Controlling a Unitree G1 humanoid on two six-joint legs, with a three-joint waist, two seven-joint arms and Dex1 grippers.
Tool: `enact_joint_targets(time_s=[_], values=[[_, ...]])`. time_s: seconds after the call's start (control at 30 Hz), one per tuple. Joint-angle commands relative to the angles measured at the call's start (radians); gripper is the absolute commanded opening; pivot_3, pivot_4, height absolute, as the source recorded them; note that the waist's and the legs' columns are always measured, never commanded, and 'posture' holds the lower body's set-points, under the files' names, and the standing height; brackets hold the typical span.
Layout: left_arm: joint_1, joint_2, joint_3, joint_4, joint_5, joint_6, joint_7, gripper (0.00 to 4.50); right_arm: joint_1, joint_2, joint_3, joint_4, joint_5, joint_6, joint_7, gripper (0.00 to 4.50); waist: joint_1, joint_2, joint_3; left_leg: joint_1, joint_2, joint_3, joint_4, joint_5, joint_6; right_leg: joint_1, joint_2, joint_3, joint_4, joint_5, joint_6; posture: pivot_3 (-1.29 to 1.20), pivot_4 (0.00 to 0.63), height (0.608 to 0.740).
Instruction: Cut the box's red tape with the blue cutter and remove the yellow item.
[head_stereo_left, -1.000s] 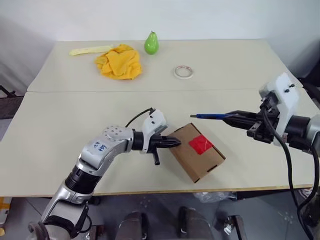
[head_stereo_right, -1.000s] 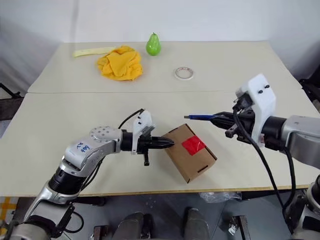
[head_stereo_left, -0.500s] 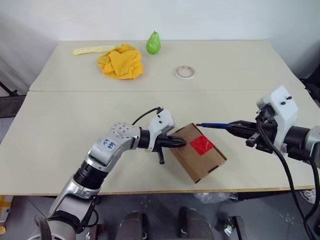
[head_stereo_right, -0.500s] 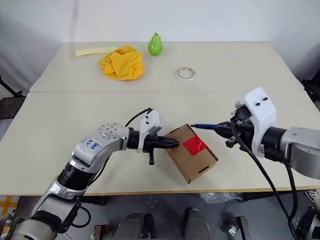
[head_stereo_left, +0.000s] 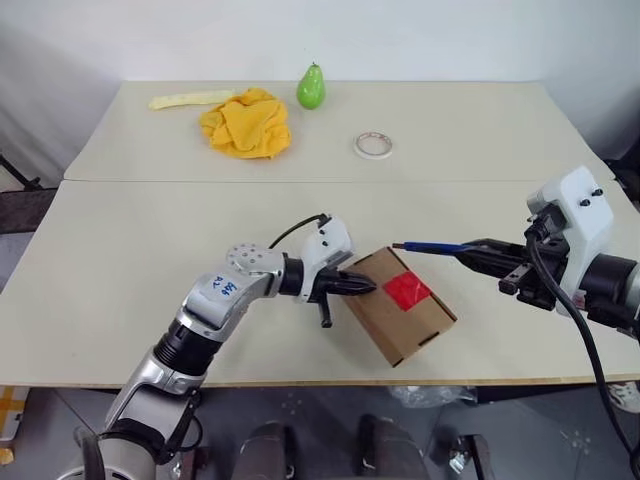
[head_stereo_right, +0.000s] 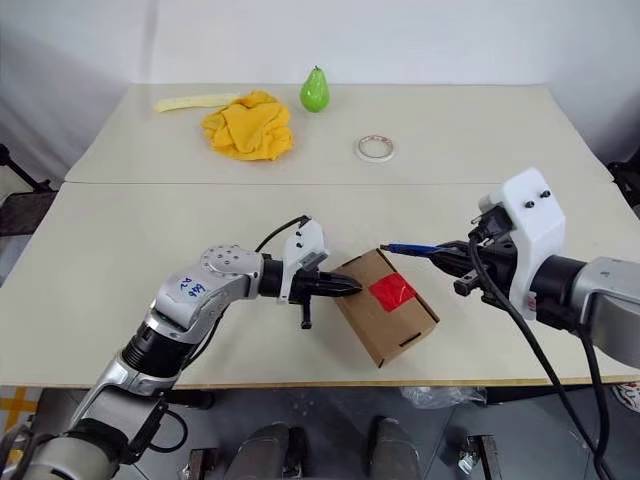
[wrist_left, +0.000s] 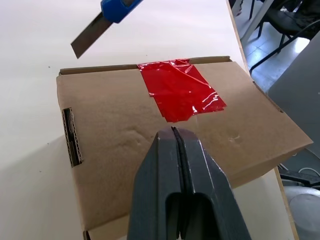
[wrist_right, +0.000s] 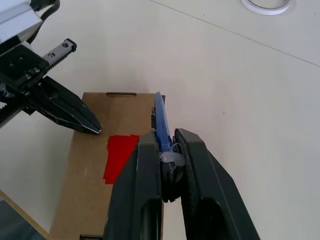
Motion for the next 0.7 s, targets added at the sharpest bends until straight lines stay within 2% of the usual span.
enact_joint_targets(time_s=[0.03, 0.7], values=[[-0.014, -0.004, -0.013, 0.001, 0.014, 0.001, -0.010, 0.00, 0.031, -0.040, 0.003, -0.012, 0.026, -0.064, -0.015, 0.14, 0.001, 0.000, 0.000, 0.000, 0.000, 0.000, 0.000, 0.000, 0.000, 0.000, 0.000, 0.000, 0.000, 0.000, 0.000, 0.00, 0.150, 0.740], [-0.018, -0.004, -0.019, -0.011, 0.022, 0.028, -0.028, 0.00, 0.202, -0.130, -0.013, -0.055, 0.055, -0.151, -0.007, 0.14, 0.002, 0.000, 0.000, 0.000, 0.000, 0.000, 0.000, 0.000, 0.000, 0.000, 0.000, 0.000, 0.000, 0.000, 0.000, 0.00, 0.150, 0.740]])
